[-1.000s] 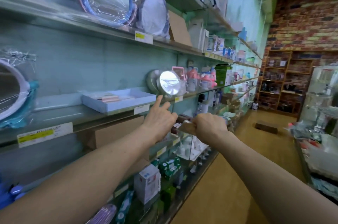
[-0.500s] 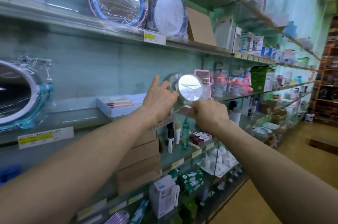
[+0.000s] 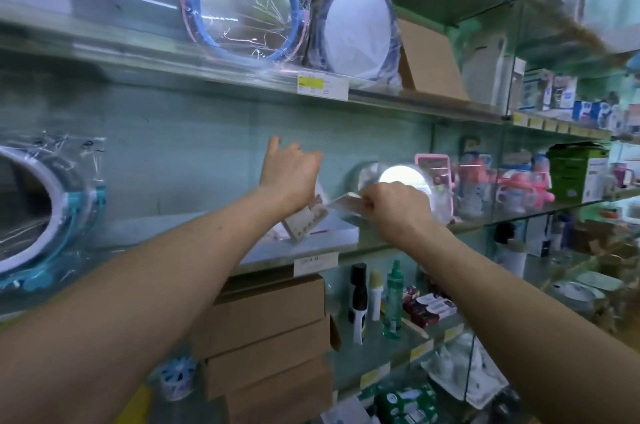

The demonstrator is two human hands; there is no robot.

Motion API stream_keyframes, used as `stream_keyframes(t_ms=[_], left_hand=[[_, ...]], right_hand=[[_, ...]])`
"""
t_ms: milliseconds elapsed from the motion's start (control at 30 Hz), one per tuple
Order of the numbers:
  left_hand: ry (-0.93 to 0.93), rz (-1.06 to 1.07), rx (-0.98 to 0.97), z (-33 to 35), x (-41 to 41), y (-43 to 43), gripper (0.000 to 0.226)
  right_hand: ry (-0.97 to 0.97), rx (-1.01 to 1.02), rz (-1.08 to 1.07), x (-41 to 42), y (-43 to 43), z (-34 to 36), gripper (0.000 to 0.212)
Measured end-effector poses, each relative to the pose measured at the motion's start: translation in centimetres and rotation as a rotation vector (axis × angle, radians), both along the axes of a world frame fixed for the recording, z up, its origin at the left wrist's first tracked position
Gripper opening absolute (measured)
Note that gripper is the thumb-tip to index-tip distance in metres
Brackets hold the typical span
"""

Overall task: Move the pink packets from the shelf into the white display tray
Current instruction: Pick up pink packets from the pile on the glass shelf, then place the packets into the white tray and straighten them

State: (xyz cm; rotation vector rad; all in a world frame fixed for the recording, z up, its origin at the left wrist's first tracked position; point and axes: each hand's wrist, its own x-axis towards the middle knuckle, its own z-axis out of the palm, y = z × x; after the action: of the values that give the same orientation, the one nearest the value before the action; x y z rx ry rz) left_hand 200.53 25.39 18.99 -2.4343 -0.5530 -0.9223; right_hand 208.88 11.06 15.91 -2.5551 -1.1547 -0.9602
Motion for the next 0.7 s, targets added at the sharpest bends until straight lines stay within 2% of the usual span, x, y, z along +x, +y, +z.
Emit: stream_keyframes(t_ms=[167, 267, 500, 633, 700], left_hand=[[-0.23, -0.039, -0.533, -0.3, 2.7, 5.3, 0.023], [-0.323, -0.036, -0.728, -0.6, 3.4, 7.7, 0.021], [-0.478, -0.071, -0.968, -1.6, 4.4, 10.7, 0.018], [-0.531, -0.035, -1.114, -2.5, 4.7, 11.4, 0.027], [-0.567, -0.007, -1.151, -2.7, 4.8, 11.4, 0.031]], right_hand=[[0.002, 0.029, 0.083, 2.8, 3.8, -0.2, 0.016], [0.002, 0.057, 0.135, 4.2, 5.4, -0.5, 0.015], [0.019, 0.057, 0.3, 7.2, 9.8, -1.4, 0.016], [0.072, 0.03, 0.403, 8.8, 11.6, -2.4, 0.033], [0.096, 0.006, 0.451, 9.8, 12.3, -2.6, 0.03]])
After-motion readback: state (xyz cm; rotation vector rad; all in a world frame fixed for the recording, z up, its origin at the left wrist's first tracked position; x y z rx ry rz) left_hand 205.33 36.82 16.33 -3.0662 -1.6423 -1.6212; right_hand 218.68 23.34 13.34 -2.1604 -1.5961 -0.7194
